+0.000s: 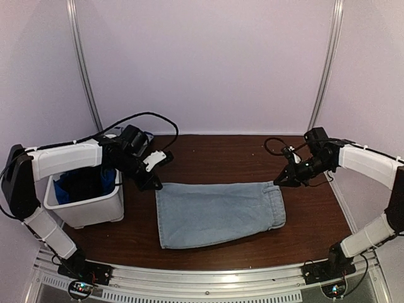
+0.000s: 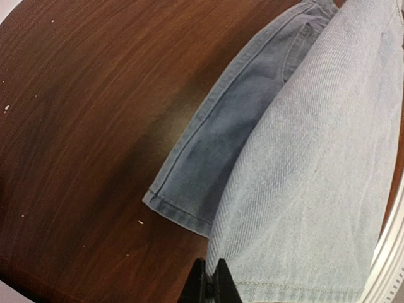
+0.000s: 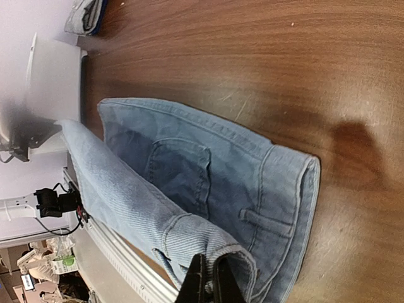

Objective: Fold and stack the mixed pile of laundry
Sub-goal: Smooth out the rectangle-folded skirt at the center of the board.

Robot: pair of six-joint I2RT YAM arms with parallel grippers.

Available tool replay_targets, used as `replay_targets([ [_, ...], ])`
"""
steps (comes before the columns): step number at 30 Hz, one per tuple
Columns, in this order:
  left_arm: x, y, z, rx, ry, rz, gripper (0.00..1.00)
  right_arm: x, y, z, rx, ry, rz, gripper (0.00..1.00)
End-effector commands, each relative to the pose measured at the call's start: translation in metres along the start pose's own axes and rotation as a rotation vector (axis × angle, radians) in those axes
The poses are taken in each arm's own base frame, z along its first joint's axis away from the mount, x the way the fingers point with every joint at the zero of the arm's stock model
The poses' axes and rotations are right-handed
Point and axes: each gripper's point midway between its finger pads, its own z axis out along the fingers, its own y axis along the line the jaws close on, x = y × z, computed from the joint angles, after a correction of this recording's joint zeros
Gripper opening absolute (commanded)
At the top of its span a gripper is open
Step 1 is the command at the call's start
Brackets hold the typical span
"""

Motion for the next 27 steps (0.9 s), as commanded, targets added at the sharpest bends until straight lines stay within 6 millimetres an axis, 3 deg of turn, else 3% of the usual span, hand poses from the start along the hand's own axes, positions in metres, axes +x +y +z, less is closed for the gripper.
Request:
replay_targets([
  [1,-0.006,0.035,0.028,-0.076,0.04,-0.018,0.0,-0.037,-0.026,0.031,0.046,-0.041,-0.022,0.0],
  [6,-0.001,0.066,0.074,-0.128,0.115,-0.073,0.0,-0.055,-0.062,0.076,0.085,-0.005,0.0,0.0],
  [12,0.011,0.093,0.098,-0.231,0.177,-0.111,0.0,-0.055,-0.09,0.097,0.153,0.049,-0.01,0.0],
  [17,0.009,0.103,0.104,-0.267,0.187,-0.129,0.0,-0.034,-0.1,0.105,0.16,0.091,0.04,0.0],
  [22,-0.014,0.129,0.105,-0.347,0.164,-0.162,0.08,0.005,-0.103,0.09,0.195,0.139,0.076,0.0],
  [23,-0.022,0.135,0.104,-0.359,0.153,-0.179,0.13,0.013,-0.099,0.085,0.185,0.148,0.086,0.02],
  [25,-0.041,0.144,0.096,-0.369,0.125,-0.213,0.29,0.02,-0.086,0.072,0.167,0.147,0.083,0.22],
  [27,-0.063,0.143,0.079,-0.368,0.07,-0.235,0.47,0.012,-0.072,0.052,0.175,0.104,0.058,0.41],
])
